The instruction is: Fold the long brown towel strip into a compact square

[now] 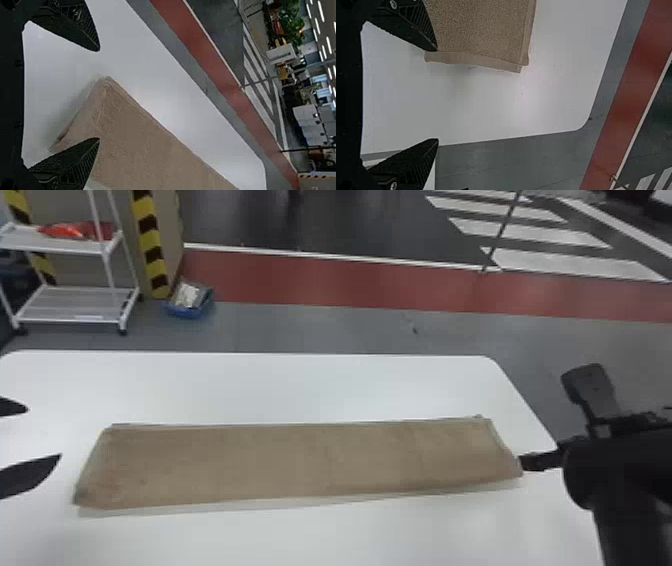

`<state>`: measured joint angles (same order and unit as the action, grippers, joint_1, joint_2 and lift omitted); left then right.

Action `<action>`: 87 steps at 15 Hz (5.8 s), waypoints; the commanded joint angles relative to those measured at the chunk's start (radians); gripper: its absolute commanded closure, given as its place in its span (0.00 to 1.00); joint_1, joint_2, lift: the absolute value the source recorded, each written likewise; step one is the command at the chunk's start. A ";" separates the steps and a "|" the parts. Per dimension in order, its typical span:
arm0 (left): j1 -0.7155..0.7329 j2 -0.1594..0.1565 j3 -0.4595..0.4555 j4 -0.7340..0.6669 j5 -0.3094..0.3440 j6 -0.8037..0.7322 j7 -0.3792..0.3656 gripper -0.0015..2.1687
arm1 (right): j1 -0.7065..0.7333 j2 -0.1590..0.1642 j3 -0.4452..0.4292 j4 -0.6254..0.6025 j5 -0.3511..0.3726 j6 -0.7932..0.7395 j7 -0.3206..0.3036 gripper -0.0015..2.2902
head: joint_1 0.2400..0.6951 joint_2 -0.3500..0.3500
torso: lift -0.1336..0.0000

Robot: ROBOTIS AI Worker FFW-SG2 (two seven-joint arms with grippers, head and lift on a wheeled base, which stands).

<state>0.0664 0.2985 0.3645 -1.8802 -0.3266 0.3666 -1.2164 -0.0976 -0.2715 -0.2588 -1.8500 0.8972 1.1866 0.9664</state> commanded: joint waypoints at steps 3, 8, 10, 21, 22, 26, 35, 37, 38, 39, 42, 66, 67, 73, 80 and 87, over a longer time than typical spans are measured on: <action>-0.016 -0.094 -0.009 -0.074 0.144 0.311 0.058 0.04 | 0.010 0.003 0.000 0.000 0.005 0.000 0.000 0.03 | 1.00 0.18 | 0.07; 0.006 -0.182 -0.067 -0.149 0.248 0.550 0.377 0.06 | 0.019 0.008 -0.004 0.003 0.008 -0.006 -0.002 0.03 | 1.00 0.14 | 0.07; 0.006 -0.182 -0.095 -0.151 0.231 0.664 0.443 0.07 | 0.022 0.006 -0.010 0.006 0.003 -0.012 -0.002 0.03 | 1.00 0.13 | 0.07; -0.002 -0.182 -0.173 -0.148 0.147 0.759 0.640 0.12 | 0.015 0.015 -0.011 0.069 0.002 -0.071 -0.015 0.03 | 1.00 0.15 | 0.07; -0.005 -0.182 -0.177 -0.149 0.153 0.786 0.647 0.12 | 0.012 0.015 -0.011 0.069 0.003 -0.071 -0.015 0.03 | 1.00 0.15 | 0.07; -0.023 -0.182 -0.191 -0.139 0.161 0.878 0.673 0.15 | 0.009 0.017 -0.043 0.057 -0.026 -0.064 -0.011 0.03 | 1.00 0.14 | 0.07; -0.027 -0.182 -0.196 -0.145 0.179 0.875 0.673 0.82 | 0.007 0.011 -0.117 0.018 -0.075 -0.077 -0.002 0.03 | 1.00 0.09 | 0.07; -0.019 -0.182 -0.190 -0.152 0.179 0.875 0.670 0.83 | 0.006 0.009 -0.122 0.023 -0.078 -0.083 -0.005 0.03 | 1.00 0.09 | 0.07; -0.016 -0.180 -0.187 -0.166 0.182 0.881 0.667 0.93 | 0.004 0.009 -0.125 0.026 -0.083 -0.086 -0.005 0.03 | 1.00 0.09 | 0.07; -0.011 -0.182 -0.183 -0.174 0.182 0.897 0.667 0.99 | 0.006 0.009 -0.128 0.026 -0.081 -0.086 -0.005 0.03 | 1.00 0.09 | 0.07; 0.010 -0.180 -0.157 -0.209 0.187 0.900 0.641 0.99 | 0.006 0.009 -0.142 0.032 -0.093 -0.092 -0.005 0.03 | 1.00 0.08 | 0.07; -0.106 -0.301 -0.624 -0.593 0.066 1.205 0.618 0.99 | 0.047 -0.006 -0.180 0.018 -0.118 -0.101 -0.003 0.04 | 1.00 0.00 | 0.07; -0.106 -0.301 -0.654 -0.580 0.055 1.205 0.626 0.99 | 0.048 -0.009 -0.181 0.018 -0.118 -0.101 -0.003 0.04 | 1.00 0.00 | 0.07; -0.135 -0.301 -0.806 -0.421 -0.060 1.205 0.686 0.99 | 0.059 -0.006 -0.195 0.018 -0.130 -0.117 -0.003 0.04 | 1.00 0.00 | 0.07; -0.109 -0.301 -0.857 -0.432 -0.057 1.205 0.738 0.00 | 0.067 -0.015 -0.221 -0.009 -0.173 -0.117 0.002 0.04 | 1.00 0.00 | 0.07; -0.007 -0.301 -0.777 -0.547 -0.039 1.205 0.742 0.02 | 0.065 0.054 -0.166 -0.226 -0.302 0.153 0.002 0.04 | 1.00 0.00 | 0.07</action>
<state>0.0267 0.0015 -0.4673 -2.4019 -0.3779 1.5701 -0.4732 -0.0378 -0.2427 -0.4487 -2.0002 0.6233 1.2674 0.9679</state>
